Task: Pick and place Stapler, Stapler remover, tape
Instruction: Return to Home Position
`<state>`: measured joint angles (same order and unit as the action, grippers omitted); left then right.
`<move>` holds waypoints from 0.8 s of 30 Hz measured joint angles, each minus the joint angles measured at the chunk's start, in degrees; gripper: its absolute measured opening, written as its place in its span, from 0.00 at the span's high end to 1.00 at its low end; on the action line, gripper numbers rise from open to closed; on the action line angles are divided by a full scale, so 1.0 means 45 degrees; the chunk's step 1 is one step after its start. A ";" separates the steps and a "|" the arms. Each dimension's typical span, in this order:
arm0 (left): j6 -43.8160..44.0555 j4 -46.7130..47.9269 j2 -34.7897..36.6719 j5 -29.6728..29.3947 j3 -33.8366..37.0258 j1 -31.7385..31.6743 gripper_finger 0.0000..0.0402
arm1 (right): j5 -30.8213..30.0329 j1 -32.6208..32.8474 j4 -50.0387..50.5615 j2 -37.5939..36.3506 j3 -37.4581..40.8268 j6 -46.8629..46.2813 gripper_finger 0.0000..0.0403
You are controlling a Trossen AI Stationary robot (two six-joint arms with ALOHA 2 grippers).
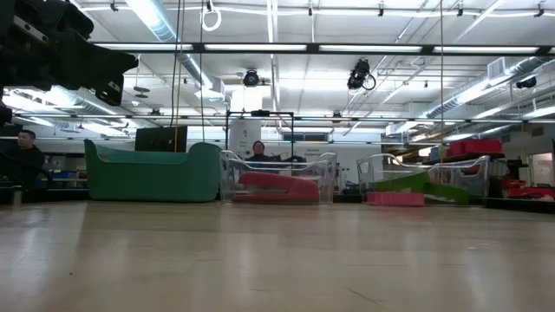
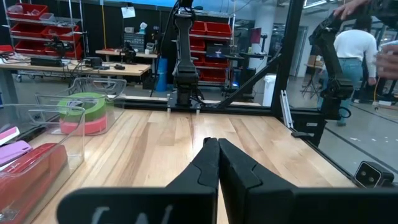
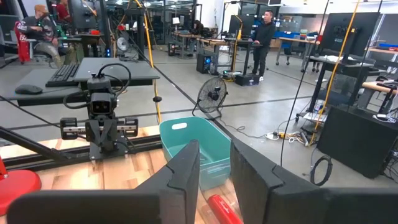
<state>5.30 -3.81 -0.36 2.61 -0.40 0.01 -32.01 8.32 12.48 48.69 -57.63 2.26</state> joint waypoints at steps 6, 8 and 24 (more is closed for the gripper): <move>0.0007 0.0000 0.0000 0.0005 0.0000 0.0000 0.98 | 0.0005 0.0005 0.0000 0.0000 0.0000 -0.0003 0.77; 0.0004 0.0000 0.0000 0.0005 0.0000 0.0000 0.98 | 0.0024 0.0005 -0.0001 0.0000 0.0000 -0.0014 0.77; 0.0009 0.0000 0.0000 0.0004 0.0000 0.0001 0.98 | 0.2084 0.0000 -0.7569 -0.0427 0.2973 0.1678 0.77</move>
<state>5.34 -3.81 -0.36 2.63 -0.40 0.01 -22.63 8.32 -21.58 46.77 -44.25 9.81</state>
